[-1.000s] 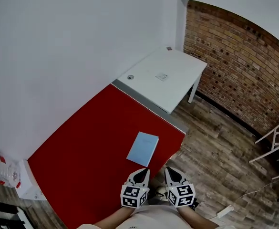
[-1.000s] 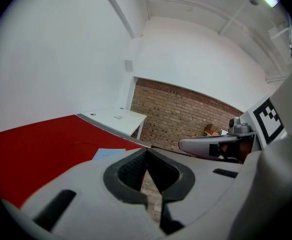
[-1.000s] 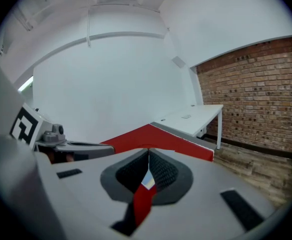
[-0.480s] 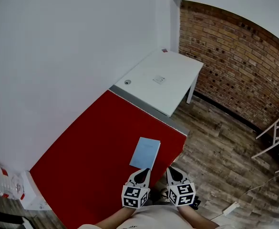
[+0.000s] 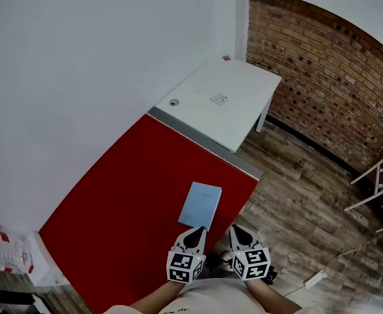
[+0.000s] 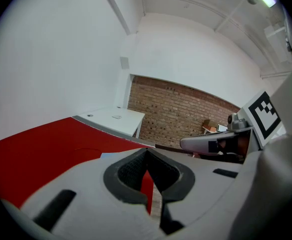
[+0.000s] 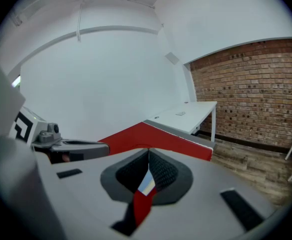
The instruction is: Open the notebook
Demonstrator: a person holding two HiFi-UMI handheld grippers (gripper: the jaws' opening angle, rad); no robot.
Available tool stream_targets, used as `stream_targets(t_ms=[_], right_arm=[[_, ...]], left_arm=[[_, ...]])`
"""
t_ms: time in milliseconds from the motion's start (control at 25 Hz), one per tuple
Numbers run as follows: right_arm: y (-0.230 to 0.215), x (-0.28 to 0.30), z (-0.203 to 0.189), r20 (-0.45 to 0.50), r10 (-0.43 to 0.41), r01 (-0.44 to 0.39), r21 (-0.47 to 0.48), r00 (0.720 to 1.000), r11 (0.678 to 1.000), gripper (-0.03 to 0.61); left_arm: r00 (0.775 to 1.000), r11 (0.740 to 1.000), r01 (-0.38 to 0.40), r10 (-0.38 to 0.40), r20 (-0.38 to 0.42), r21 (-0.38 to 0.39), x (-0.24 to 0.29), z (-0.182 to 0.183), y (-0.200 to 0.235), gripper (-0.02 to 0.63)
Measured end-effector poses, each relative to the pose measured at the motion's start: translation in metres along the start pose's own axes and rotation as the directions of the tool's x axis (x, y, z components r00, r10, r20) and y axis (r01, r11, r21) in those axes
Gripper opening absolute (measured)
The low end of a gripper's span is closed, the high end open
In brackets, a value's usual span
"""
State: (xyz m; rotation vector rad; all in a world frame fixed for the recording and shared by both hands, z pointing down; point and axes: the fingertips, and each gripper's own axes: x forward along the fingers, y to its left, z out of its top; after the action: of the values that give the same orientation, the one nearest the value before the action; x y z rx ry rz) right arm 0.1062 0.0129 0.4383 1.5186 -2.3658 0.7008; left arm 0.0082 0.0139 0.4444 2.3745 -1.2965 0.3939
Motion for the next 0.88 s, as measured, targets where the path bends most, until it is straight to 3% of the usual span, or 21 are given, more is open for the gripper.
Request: stream_targets(t_ms=[240, 560, 880], right_arm=[[-0.012, 0.017, -0.004, -0.016, -0.011, 0.012, 0.039, 1.0, 0.999, 0.008], [-0.008, 0.056, -0.038, -0.089, 0.008, -0.005, 0.032, 0.996, 0.999, 0.008], [-0.01, 0.097, -0.092, -0.183, 0.075, -0.045, 0.165, 0.98, 0.985, 0.009]], left_arm=[[1.0, 1.0, -0.023, 0.024, -0.009, 0.018, 0.009, -0.007, 0.014, 0.006], [0.997, 0.998, -0.048, 0.046, -0.058, -0.031, 0.019, -0.04, 0.038, 0.006], [0.994, 0.997, -0.055, 0.049, -0.103, -0.057, 0.036, -0.065, 0.044, 0.007]])
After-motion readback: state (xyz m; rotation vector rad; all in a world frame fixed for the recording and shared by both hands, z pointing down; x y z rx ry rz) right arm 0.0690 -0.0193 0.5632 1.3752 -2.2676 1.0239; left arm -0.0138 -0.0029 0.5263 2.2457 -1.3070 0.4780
